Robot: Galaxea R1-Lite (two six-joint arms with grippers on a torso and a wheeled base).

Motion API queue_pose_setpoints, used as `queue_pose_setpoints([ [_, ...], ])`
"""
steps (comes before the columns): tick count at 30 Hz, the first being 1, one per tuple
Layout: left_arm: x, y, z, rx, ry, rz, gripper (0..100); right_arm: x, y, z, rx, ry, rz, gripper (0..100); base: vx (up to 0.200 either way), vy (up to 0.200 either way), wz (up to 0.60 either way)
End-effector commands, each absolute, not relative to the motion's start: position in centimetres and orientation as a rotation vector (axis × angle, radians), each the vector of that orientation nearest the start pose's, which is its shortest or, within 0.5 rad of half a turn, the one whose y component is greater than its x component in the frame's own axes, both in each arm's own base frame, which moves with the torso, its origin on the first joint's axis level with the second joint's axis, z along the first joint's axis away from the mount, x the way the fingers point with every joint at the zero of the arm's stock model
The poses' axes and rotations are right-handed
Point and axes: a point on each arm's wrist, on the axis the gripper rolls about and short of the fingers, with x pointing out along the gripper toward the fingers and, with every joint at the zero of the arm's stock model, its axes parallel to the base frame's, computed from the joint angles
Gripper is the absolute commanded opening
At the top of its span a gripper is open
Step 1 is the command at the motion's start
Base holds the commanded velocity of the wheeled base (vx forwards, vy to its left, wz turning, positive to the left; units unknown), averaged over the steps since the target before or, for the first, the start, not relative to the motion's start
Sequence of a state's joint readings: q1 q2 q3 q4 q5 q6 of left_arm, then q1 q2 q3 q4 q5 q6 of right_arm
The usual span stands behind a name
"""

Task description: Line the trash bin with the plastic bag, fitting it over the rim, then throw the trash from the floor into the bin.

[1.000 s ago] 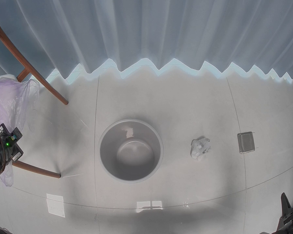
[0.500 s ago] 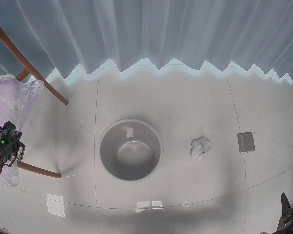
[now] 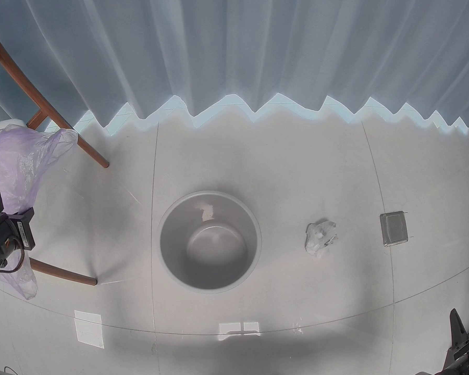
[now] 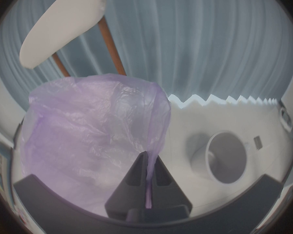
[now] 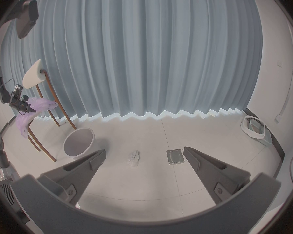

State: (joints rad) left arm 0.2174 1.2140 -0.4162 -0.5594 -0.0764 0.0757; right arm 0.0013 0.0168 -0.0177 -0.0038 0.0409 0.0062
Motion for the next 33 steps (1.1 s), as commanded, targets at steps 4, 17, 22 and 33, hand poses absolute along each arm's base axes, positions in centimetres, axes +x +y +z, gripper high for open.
queue_pose_setpoints([
  [4, 13.4, 2.4, 18.7, -0.338, 0.176, -0.028, 0, -2.3, 0.1, 7.6, 0.008, -0.004, 0.043, 100, 0.0, 0.0, 0.0],
  [17, 11.7, 2.0, 19.3, -0.803, 0.121, -0.022, 0, -2.3, 0.1, 7.6, 0.008, -0.004, 0.043, 100, 0.0, 0.0, 0.0],
  [22, 11.2, 1.8, 18.6, -0.852, 0.141, -0.023, 0, -2.3, 0.1, 7.6, 0.009, -0.003, 0.043, 100, 0.0, 0.0, 0.0],
  [33, 10.6, 1.1, 18.6, -0.754, 0.17, -0.172, 0, -2.3, 0.1, 7.6, 0.011, -0.004, 0.043, 100, 0.0, 0.0, 0.0],
])
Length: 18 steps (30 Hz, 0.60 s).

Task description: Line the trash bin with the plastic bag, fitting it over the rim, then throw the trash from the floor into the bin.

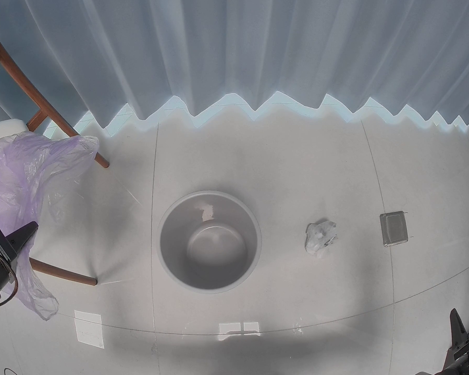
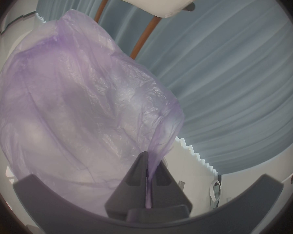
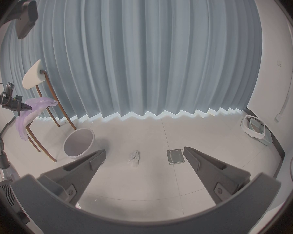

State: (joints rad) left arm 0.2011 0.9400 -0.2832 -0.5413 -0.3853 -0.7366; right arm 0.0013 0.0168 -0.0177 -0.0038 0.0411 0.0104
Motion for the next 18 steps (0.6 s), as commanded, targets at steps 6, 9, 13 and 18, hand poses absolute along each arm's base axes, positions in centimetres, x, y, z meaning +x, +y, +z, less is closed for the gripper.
queue_pose_setpoints([
  [6, 10.8, 0.4, 19.6, -0.75, 0.173, -0.271, 0, -2.3, 0.1, 7.6, 0.018, -0.004, 0.041, 100, 0.0, 0.0, 0.0],
  [9, 10.8, -0.1, 20.6, -0.74, 0.164, -0.342, 0, -2.3, 0.1, 7.6, 0.023, -0.004, 0.041, 100, 0.0, 0.0, 0.0],
  [13, 10.9, -0.9, 21.4, -0.728, 0.168, -0.433, 0, -2.3, 0.1, 7.6, 0.021, -0.004, 0.04, 100, 0.0, 0.0, 0.0],
  [18, 10.8, -1.9, 22.2, -0.714, 0.18, -0.542, 0, -2.3, 0.1, 7.6, 0.021, -0.004, 0.04, 100, 0.0, 0.0, 0.0],
])
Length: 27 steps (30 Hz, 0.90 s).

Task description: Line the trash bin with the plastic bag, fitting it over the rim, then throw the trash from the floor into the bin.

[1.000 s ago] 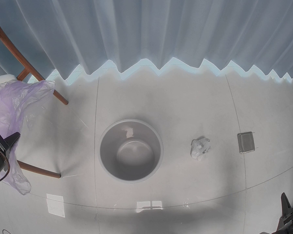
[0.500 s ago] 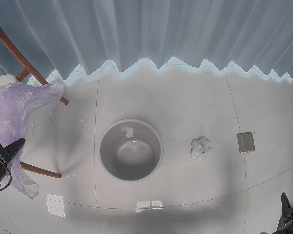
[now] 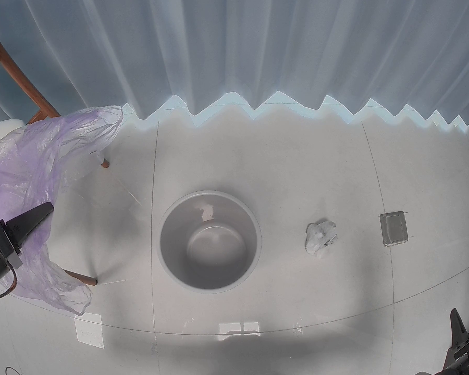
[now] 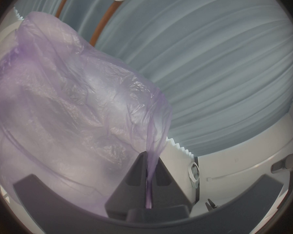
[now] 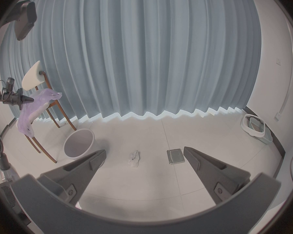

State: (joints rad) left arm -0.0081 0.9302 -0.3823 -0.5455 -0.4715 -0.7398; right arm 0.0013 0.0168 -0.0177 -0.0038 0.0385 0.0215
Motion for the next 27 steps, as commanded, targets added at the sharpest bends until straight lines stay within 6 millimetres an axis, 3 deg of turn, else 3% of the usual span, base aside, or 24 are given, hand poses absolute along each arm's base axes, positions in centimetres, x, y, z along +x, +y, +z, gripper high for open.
queue_pose_setpoints([
  [1, 10.8, -2.1, 22.4, -0.711, 0.183, -0.568, 0, -2.3, 0.1, 7.6, 0.021, -0.004, 0.041, 100, 0.0, 0.0, 0.0],
  [18, 9.7, -5.2, 23.9, -0.683, 0.246, -0.889, 0, -2.3, 0.1, 7.6, 0.023, -0.004, 0.04, 100, 0.0, 0.0, 0.0],
  [27, 9.5, -5.7, 24.8, -0.665, 0.255, -1.005, 0, -2.3, 0.1, 7.6, 0.023, -0.004, 0.04, 100, 0.0, 0.0, 0.0],
])
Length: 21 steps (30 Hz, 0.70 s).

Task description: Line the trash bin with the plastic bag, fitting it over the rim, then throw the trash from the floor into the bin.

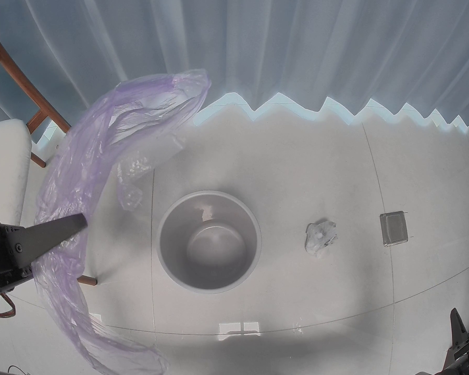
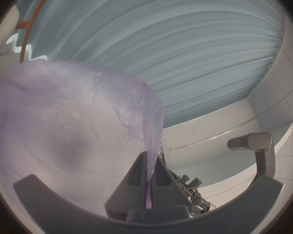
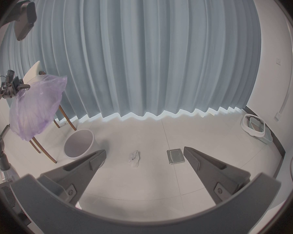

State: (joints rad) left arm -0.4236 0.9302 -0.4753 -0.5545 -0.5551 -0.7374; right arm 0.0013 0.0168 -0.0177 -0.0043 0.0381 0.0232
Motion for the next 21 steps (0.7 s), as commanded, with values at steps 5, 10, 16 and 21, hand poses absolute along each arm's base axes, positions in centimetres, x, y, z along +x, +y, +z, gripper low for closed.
queue_pose_setpoints([
  [5, 9.7, -5.8, 25.8, -0.661, 0.23, -1.017, 0, -2.3, 0.1, 7.6, 0.023, -0.004, 0.04, 100, 0.0, 0.0, 0.0],
  [10, 10.0, -5.8, 25.3, -0.662, 0.251, -1.003, 0, -2.3, 0.1, 7.6, 0.021, -0.004, 0.04, 100, 0.0, 0.0, 0.0],
  [16, 10.8, -5.8, 24.2, -0.657, 0.285, -0.958, 0, -2.3, 0.1, 7.6, 0.023, -0.004, 0.04, 100, 0.0, 0.0, 0.0],
  [21, 11.6, -5.7, 23.9, -0.661, 0.299, -0.923, 0, -2.3, 0.1, 7.6, 0.021, -0.004, 0.04, 100, 0.0, 0.0, 0.0],
])
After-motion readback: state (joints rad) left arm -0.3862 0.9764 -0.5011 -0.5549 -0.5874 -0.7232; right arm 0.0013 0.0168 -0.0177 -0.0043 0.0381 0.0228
